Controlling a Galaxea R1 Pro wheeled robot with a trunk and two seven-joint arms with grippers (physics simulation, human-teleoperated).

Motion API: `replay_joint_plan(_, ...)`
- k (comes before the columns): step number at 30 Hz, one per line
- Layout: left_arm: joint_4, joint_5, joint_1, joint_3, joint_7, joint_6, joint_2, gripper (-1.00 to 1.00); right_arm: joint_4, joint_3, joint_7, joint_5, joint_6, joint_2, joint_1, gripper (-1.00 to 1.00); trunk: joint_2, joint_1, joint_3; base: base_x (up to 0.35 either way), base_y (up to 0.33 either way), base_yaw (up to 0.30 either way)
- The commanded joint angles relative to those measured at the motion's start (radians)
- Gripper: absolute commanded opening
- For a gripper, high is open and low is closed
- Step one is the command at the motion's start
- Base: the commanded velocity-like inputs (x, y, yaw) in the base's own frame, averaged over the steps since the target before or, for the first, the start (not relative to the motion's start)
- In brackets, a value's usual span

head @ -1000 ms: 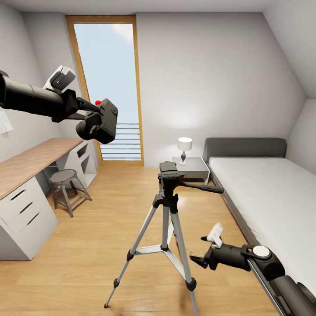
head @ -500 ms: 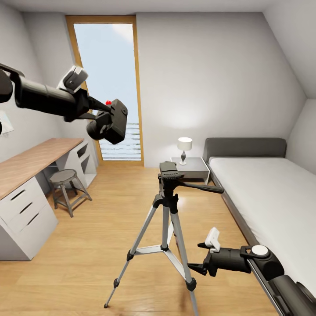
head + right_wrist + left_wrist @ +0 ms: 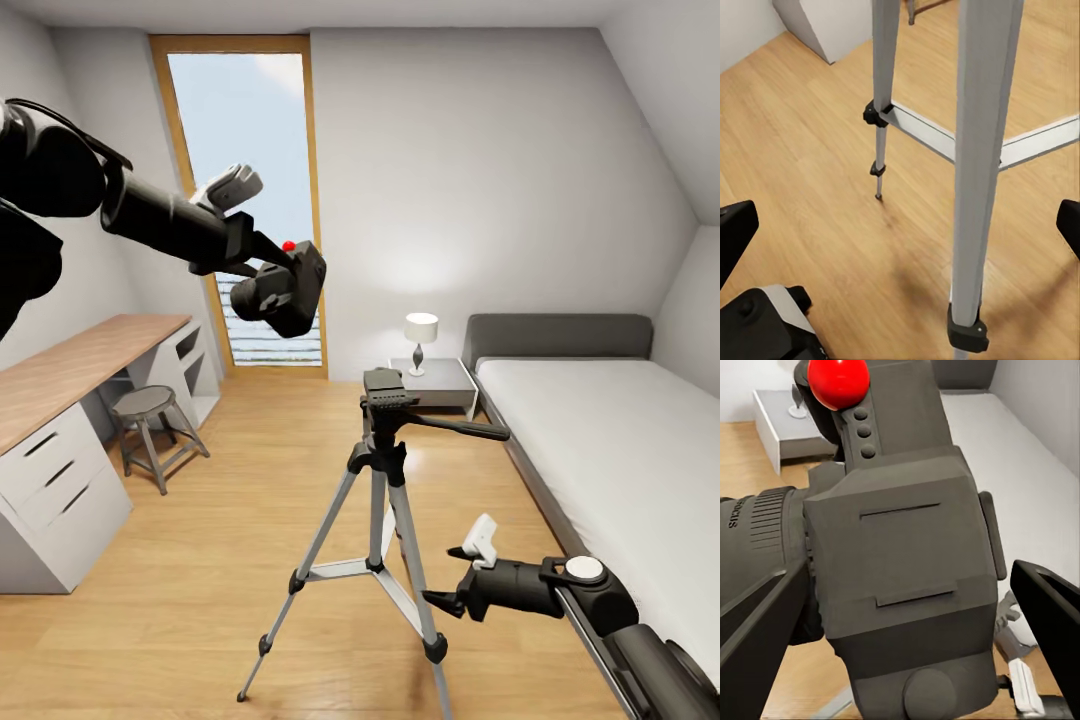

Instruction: Attach the digital camera to the camera tripod in the bedroom.

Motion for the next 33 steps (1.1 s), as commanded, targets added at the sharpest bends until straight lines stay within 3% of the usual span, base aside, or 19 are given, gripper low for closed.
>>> replay_joint_plan(1, 0.005, 0.009, -0.007, -0.008, 0.003, 0.007, -0.003, -1.00, -0.001, 0.001, -0.001, 0.007, 0.004, 0.007, -0.002, 1.00, -0.002, 0.001, -0.002, 0.000, 0.000, 0.000)
replay_joint_plan(3, 0.021, 0.009, -0.020, -0.026, -0.018, 0.019, -0.011, -1.00, 0.002, 0.001, -0.013, 0.007, 0.005, 0.025, -0.002, 1.00, -0.002, 0.001, -0.002, 0.000, 0.000, 0.000)
replay_joint_plan(11, 0.043, 0.009, -0.027, -0.051, -0.030, 0.028, -0.016, -1.00, 0.003, 0.004, -0.021, 0.008, 0.030, 0.044, -0.004, 1.00, -0.002, 0.001, -0.002, 0.000, 0.000, 0.000)
replay_joint_plan(20, 0.050, 0.009, -0.029, -0.063, -0.034, 0.030, -0.024, -1.00, 0.004, 0.005, -0.024, 0.010, 0.066, 0.091, -0.004, 1.00, -0.002, 0.001, -0.002, 0.000, 0.000, 0.000)
replay_joint_plan(33, 0.053, 0.009, -0.027, -0.065, -0.034, 0.030, -0.047, -1.00, 0.005, 0.002, -0.026, 0.009, 0.073, 0.104, -0.013, 1.00, -0.002, 0.001, -0.002, 0.000, 0.000, 0.000)
